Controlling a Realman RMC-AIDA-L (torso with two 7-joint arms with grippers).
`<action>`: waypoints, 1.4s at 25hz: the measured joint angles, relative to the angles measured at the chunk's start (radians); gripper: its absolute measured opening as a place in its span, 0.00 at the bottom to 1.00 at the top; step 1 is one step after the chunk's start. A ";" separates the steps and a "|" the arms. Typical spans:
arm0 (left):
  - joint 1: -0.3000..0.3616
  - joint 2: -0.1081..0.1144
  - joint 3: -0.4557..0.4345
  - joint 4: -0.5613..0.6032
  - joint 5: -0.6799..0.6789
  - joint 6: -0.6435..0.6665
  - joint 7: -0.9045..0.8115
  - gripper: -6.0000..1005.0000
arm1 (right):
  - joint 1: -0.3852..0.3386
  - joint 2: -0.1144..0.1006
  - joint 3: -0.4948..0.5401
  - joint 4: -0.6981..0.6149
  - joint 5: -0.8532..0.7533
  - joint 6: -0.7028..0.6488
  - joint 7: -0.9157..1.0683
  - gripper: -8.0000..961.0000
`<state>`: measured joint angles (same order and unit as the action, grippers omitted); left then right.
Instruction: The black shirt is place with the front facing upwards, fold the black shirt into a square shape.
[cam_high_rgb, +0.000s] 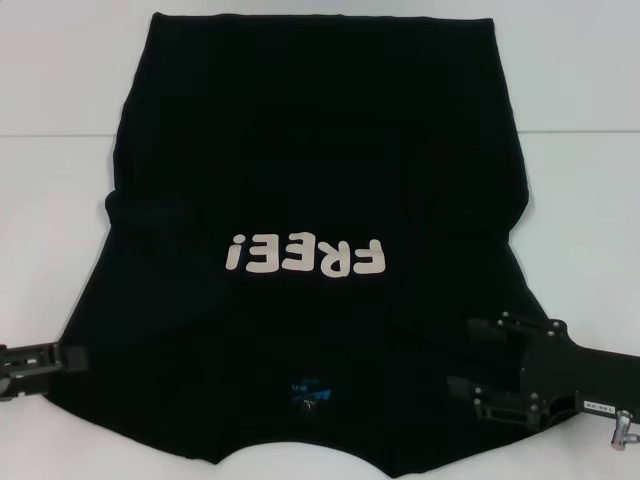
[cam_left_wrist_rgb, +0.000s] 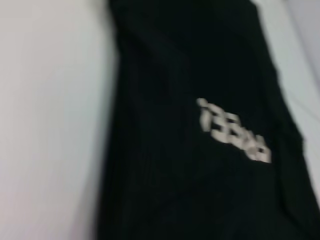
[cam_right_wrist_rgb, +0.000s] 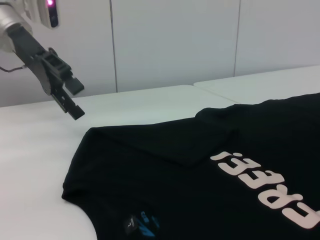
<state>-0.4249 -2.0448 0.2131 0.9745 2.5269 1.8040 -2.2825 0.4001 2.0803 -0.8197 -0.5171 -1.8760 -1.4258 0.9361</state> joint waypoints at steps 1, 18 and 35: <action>-0.005 0.003 0.000 0.000 0.019 -0.016 -0.029 0.93 | -0.001 -0.001 0.000 0.000 0.000 -0.001 0.000 0.82; -0.068 0.028 0.014 -0.072 0.145 -0.150 -0.267 0.93 | -0.013 -0.005 0.002 0.000 -0.002 -0.007 0.004 0.82; -0.088 0.035 0.014 -0.095 0.197 -0.212 -0.320 0.93 | -0.005 -0.005 -0.008 0.000 -0.010 -0.045 -0.003 0.82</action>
<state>-0.5124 -2.0095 0.2272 0.8798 2.7234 1.5917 -2.6028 0.3948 2.0754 -0.8274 -0.5170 -1.8862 -1.4708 0.9334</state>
